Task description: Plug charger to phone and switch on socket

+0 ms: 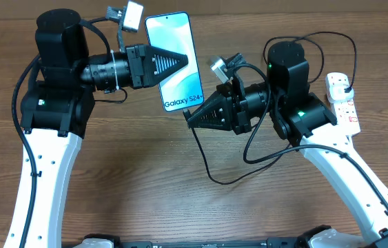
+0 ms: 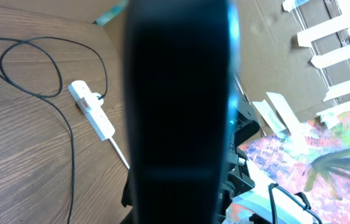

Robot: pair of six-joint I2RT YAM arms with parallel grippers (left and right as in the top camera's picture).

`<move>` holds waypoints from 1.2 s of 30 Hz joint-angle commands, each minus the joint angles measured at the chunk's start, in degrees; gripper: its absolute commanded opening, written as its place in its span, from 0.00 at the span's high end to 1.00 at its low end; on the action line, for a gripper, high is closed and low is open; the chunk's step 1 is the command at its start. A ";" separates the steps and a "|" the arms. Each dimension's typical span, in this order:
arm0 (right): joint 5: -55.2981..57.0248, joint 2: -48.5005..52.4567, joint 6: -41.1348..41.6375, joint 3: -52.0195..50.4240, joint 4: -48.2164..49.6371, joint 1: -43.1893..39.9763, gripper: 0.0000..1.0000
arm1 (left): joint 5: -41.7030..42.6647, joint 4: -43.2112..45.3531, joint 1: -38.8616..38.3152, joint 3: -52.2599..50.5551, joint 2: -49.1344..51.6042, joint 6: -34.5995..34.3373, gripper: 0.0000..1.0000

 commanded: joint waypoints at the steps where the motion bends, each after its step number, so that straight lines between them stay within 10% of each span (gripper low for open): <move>1: 2.60 -1.53 4.79 1.03 3.28 -0.44 0.96 | 1.92 -0.70 -0.57 0.15 -1.31 1.25 0.96; 29: 21.62 -1.53 18.62 1.03 9.88 2.71 0.96 | -3.54 -4.76 -3.06 0.15 -1.31 2.32 0.96; 36: 22.10 -1.53 11.26 1.03 -3.96 0.61 0.96 | -8.09 -4.37 -1.88 0.15 -1.31 5.07 0.96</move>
